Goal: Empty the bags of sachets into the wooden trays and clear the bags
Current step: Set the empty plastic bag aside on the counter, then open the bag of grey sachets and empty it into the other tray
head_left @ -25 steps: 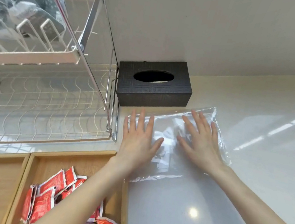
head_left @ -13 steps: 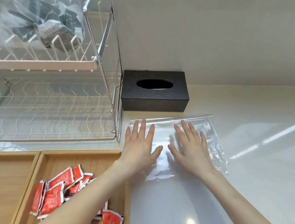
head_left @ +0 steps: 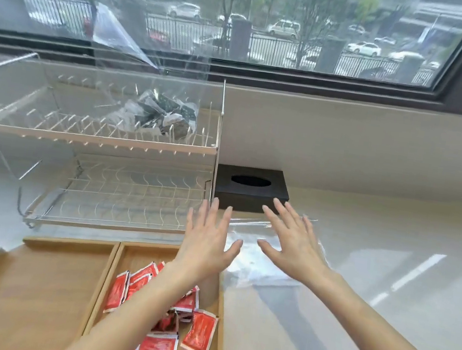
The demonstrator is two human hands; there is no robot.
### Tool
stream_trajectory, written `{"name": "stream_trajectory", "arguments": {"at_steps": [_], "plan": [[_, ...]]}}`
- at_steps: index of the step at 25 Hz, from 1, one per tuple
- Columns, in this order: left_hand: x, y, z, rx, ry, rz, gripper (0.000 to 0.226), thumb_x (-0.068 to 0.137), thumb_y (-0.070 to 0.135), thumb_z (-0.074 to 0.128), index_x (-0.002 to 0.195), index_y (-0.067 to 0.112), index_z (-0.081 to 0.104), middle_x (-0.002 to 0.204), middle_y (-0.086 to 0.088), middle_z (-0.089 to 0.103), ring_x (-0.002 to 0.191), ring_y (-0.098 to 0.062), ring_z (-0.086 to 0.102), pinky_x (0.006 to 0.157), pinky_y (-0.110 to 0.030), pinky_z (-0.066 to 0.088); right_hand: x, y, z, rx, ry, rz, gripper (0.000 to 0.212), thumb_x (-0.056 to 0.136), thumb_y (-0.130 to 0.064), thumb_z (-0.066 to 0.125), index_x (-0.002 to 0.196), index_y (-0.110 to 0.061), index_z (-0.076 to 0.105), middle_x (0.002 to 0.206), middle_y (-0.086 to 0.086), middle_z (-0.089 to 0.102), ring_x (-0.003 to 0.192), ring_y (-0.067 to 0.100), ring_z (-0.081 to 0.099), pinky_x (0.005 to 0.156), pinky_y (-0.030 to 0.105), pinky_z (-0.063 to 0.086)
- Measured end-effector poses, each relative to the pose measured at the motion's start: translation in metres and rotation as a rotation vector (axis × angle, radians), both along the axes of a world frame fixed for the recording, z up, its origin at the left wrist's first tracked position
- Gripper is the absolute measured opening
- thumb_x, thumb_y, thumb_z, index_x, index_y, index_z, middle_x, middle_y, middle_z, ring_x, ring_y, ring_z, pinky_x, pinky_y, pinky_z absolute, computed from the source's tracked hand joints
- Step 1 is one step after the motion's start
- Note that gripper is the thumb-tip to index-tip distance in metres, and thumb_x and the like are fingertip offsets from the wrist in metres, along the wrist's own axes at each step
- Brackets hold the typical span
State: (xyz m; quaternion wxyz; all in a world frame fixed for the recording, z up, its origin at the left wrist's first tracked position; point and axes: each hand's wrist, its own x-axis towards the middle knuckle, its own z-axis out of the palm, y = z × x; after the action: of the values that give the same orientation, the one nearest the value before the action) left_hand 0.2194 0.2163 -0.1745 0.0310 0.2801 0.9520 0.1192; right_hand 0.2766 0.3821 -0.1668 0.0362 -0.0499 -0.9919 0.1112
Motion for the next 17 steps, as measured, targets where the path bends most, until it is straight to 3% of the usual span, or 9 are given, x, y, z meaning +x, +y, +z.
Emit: {"name": "stream_trajectory", "arguments": {"at_steps": [17], "plan": [[-0.033, -0.146, 0.093, 0.051, 0.245, 0.131, 0.066, 0.092, 0.048, 0.030, 0.145, 0.019, 0.005, 0.157, -0.009, 0.003, 0.144, -0.023, -0.002, 0.116, -0.044, -0.001, -0.033, -0.122, 0.082, -0.035, 0.244, 0.119, 0.062, 0.091, -0.041, 0.044, 0.145, -0.027, 0.016, 0.156, -0.002, 0.013, 0.144, 0.014, 0.008, 0.117, 0.036, 0.007]]}}
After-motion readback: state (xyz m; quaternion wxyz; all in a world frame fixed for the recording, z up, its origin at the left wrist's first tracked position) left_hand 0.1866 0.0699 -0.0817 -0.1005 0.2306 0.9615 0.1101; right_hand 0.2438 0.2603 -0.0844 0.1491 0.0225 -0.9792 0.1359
